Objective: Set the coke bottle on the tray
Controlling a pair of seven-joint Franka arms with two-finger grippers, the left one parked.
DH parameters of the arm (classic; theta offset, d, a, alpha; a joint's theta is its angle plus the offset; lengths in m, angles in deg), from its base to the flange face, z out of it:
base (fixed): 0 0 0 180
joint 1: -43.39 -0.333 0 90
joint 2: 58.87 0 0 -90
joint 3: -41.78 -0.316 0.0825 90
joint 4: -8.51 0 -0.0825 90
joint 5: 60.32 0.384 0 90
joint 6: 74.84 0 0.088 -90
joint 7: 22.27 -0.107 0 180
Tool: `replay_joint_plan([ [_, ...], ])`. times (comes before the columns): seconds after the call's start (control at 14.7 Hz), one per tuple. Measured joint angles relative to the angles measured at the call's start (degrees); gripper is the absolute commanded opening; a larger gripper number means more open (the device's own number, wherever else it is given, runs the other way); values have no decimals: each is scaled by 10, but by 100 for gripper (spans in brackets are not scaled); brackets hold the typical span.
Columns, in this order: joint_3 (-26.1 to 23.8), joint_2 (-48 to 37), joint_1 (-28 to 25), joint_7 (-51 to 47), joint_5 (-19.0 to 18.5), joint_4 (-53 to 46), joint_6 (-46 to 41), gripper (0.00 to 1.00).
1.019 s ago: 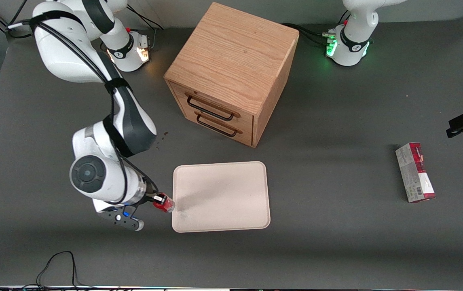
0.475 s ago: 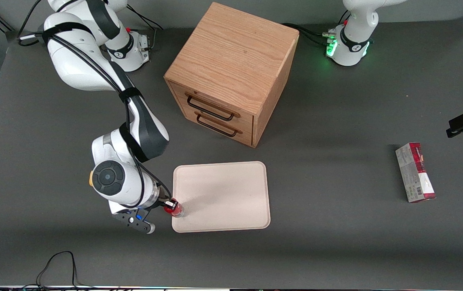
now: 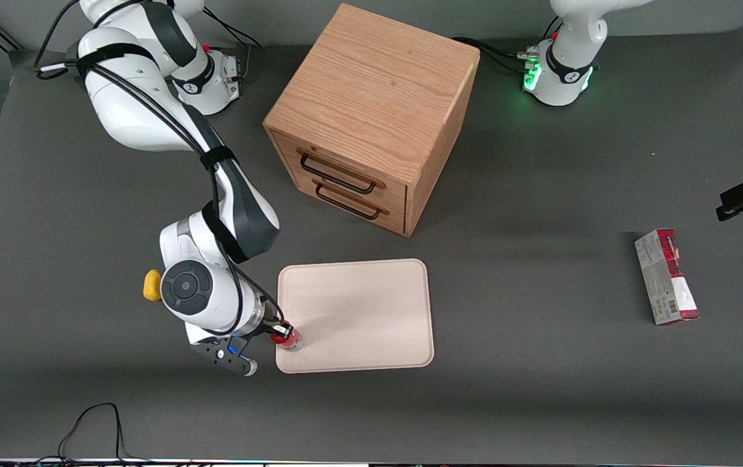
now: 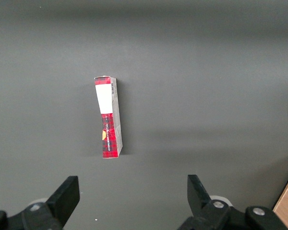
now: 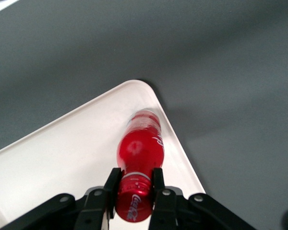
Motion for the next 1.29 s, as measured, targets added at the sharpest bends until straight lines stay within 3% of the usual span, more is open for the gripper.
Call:
replay_joint_plan([
  [0.07, 0, 0, -1, 0, 0, 0, 0, 93],
  [0.14, 0, 0, -1, 0, 0, 0, 0, 100],
  [0.95, -1, 0, -4, -1, 0, -7, 4, 100],
  [1.29, 0, -25, -2, 13, 1, -22, -70, 100],
])
